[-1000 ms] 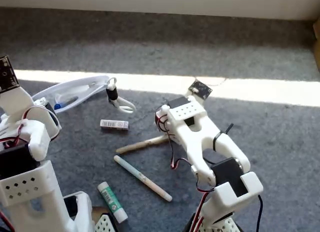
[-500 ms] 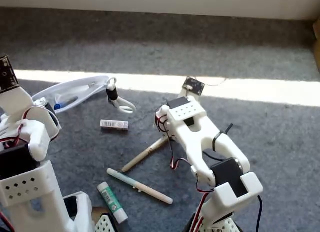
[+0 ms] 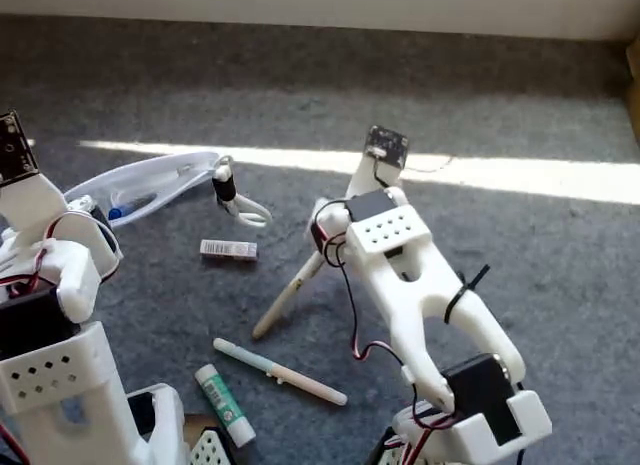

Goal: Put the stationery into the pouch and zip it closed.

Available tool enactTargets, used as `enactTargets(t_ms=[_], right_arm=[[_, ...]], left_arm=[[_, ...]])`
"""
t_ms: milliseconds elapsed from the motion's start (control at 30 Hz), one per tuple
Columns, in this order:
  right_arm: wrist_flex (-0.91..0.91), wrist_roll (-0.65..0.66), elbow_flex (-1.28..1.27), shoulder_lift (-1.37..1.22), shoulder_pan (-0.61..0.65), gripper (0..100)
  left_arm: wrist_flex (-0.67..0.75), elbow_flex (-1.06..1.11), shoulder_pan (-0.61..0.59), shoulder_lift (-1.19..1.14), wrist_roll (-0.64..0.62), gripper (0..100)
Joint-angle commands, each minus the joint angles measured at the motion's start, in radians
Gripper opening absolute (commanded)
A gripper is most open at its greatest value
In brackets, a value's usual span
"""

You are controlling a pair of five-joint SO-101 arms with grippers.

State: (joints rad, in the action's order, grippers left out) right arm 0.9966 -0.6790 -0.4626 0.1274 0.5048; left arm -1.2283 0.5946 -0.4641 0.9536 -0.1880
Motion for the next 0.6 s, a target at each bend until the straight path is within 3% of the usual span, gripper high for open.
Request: enactTargets(t_ms=[0,333,567], right_arm=[[-0.004,0.038,0.028,0.087,-0.010,2.9],[0.001,0.184,0.024,0.289,-0.010,0.3],[0.004,0.198,0.021,0.355,-0.010,0.4]], left_arm=[[0.017,-0.008,-0.004,-0.004,-0.011,1],[0.017,-0.008,-0.004,-0.004,-0.011,1],[0.017,-0.008,-0.004,-0.004,-0.011,1]])
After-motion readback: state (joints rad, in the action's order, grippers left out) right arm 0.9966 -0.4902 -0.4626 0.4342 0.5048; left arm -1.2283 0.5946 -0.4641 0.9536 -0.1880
